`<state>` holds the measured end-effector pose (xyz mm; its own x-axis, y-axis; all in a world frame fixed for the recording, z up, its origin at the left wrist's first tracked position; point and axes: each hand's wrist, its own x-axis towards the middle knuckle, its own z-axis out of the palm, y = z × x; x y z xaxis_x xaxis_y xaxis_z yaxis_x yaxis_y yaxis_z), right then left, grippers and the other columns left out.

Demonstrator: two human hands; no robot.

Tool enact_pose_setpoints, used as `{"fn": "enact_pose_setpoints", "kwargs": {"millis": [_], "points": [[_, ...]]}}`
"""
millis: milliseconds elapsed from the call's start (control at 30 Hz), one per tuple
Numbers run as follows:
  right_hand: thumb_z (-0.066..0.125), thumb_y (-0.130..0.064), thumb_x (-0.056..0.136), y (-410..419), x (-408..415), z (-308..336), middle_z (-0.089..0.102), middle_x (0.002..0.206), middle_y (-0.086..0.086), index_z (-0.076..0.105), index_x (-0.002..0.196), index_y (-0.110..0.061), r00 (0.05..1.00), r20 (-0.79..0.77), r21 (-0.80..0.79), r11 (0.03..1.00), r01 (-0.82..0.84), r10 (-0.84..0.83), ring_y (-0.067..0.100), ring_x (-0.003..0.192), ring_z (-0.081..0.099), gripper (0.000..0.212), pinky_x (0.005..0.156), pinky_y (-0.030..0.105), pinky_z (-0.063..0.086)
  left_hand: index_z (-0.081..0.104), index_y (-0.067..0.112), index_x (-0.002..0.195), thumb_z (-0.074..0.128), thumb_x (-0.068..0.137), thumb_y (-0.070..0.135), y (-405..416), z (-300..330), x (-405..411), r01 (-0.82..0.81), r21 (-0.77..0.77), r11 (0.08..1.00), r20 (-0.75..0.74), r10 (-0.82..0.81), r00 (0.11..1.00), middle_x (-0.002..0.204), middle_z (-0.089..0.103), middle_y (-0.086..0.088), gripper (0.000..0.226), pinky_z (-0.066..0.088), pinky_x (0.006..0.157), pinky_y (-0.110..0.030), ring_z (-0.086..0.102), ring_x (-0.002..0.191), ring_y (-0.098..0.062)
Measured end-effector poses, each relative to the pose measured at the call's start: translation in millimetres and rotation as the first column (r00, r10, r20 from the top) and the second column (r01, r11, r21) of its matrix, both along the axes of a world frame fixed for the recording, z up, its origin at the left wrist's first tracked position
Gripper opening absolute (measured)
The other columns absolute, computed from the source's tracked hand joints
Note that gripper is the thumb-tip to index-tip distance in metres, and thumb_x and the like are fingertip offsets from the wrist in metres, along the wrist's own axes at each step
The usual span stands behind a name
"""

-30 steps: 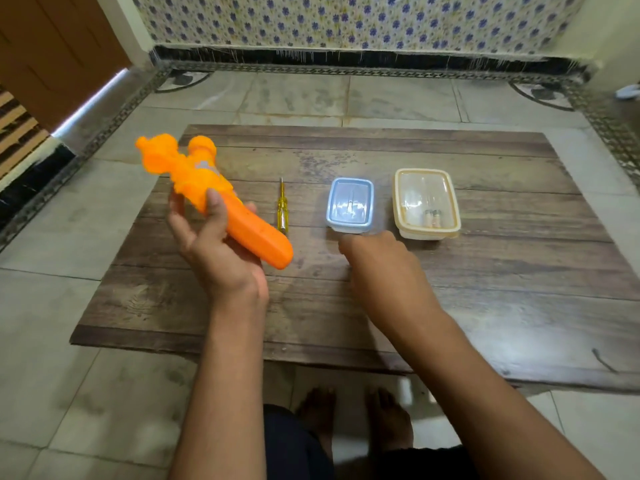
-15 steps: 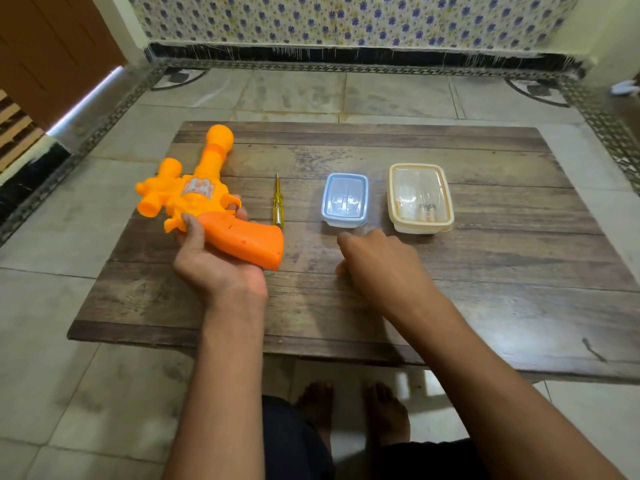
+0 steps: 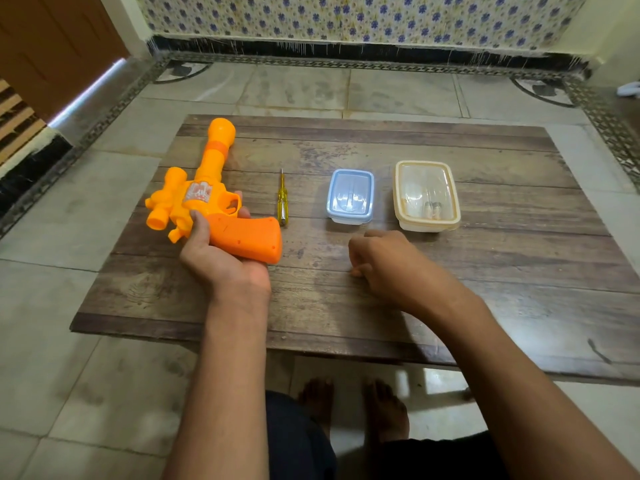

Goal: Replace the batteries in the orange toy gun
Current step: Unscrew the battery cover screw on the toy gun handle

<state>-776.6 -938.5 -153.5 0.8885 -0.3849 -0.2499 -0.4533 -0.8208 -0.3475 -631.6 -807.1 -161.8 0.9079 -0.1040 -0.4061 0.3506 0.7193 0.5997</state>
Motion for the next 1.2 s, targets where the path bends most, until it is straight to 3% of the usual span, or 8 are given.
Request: {"fn": "enact_pose_setpoints", "kwargs": {"millis": [133, 333, 600, 867, 967, 1033, 1100, 1200], "points": [[0.067, -0.019, 0.097, -4, -3, 0, 0.049, 0.099, -0.009, 0.061, 0.095, -0.023, 1.000, 0.004, 0.057, 0.998, 0.016, -0.016, 0.014, 0.094, 0.052, 0.007, 0.073, 0.027, 0.040, 0.066, 0.016, 0.108, 0.052, 0.106, 0.029, -1, -1, 1, -0.009, -0.002, 1.000, 0.003, 0.009, 1.000, 0.077, 0.080, -0.005, 0.020, 0.058, 0.063, -0.024, 0.073, 0.089, -0.026], [0.072, -0.021, 0.094, -8, -3, -1, 0.051, 0.103, -0.008, 0.064, 0.100, -0.025, 1.000, 0.016, 0.088, 0.996, 0.006, -0.008, 0.012, 0.093, 0.054, 0.010, 0.079, 0.028, 0.047, 0.066, 0.013, 0.115, 0.053, 0.105, 0.029, -3, -3, 2, -0.005, 0.027, 1.000, 0.020, 0.004, 1.000, 0.080, 0.079, -0.005, 0.023, 0.058, 0.061, -0.024, 0.074, 0.082, -0.024], [0.066, -0.015, 0.097, -11, 3, -3, 0.067, 0.107, 0.004, 0.074, 0.102, -0.020, 0.997, 0.069, 0.031, 0.999, 0.033, -0.036, 0.021, 0.095, 0.065, 0.011, 0.087, 0.038, 0.057, 0.060, 0.003, 0.138, 0.051, 0.104, 0.034, -2, -13, 11, 0.053, 0.013, 0.999, 0.035, -0.053, 0.998, 0.131, 0.066, -0.030, 0.047, 0.057, 0.065, -0.026, 0.070, 0.093, -0.028], [0.064, 0.000, 0.095, -3, 9, -6, 0.071, 0.098, 0.008, 0.077, 0.102, -0.009, 0.910, 0.410, 0.000, 0.998, 0.058, -0.053, 0.026, 0.091, 0.067, 0.017, 0.084, 0.047, 0.056, 0.061, 0.009, 0.125, 0.046, 0.102, 0.042, -2, -11, 11, 0.184, -0.062, 0.981, 0.030, -0.183, 0.983, 0.113, 0.062, -0.023, 0.042, 0.052, 0.066, -0.028, 0.064, 0.067, -0.023], [0.066, -0.005, 0.095, 7, 19, -8, 0.069, 0.096, 0.009, 0.076, 0.101, -0.006, 0.815, 0.579, -0.022, 0.999, 0.039, -0.019, 0.028, 0.086, 0.067, 0.012, 0.076, 0.047, 0.057, 0.059, 0.009, 0.124, 0.045, 0.102, 0.044, -4, -10, 12, 0.219, -0.082, 0.972, 0.026, -0.217, 0.976, 0.111, 0.058, -0.023, 0.043, 0.051, 0.070, -0.032, 0.063, 0.066, -0.026], [0.067, -0.011, 0.096, 15, 26, -7, 0.067, 0.101, 0.009, 0.075, 0.105, -0.006, 0.756, 0.654, -0.037, 0.999, 0.001, 0.023, 0.025, 0.088, 0.065, 0.013, 0.076, 0.037, 0.054, 0.059, 0.009, 0.124, 0.044, 0.103, 0.044, -6, -11, 13, 0.232, -0.082, 0.969, 0.013, -0.232, 0.973, 0.109, 0.058, -0.023, 0.043, 0.052, 0.074, -0.036, 0.063, 0.068, -0.028], [0.067, -0.012, 0.094, 21, 32, -7, 0.065, 0.111, 0.010, 0.073, 0.112, -0.005, 0.744, 0.660, -0.051, 0.995, -0.088, 0.099, 0.024, 0.097, 0.063, 0.020, 0.083, 0.030, 0.049, 0.060, 0.008, 0.125, 0.043, 0.104, 0.044, -6, -12, 14, 0.251, -0.082, 0.964, 0.006, -0.252, 0.968, 0.109, 0.060, -0.023, 0.045, 0.054, 0.082, -0.041, 0.067, 0.075, -0.032], [0.066, -0.017, 0.089, 25, 35, -10, 0.062, 0.126, 0.013, 0.069, 0.123, -0.005, 0.769, 0.608, -0.072, 0.978, -0.194, 0.197, 0.028, 0.112, 0.061, 0.036, 0.094, 0.031, 0.048, 0.060, 0.007, 0.125, 0.039, 0.106, 0.042, -4, -13, 14, 0.307, -0.094, 0.947, 0.026, -0.306, 0.952, 0.118, 0.059, -0.026, 0.045, 0.050, 0.102, -0.056, 0.070, 0.089, -0.041]]}}
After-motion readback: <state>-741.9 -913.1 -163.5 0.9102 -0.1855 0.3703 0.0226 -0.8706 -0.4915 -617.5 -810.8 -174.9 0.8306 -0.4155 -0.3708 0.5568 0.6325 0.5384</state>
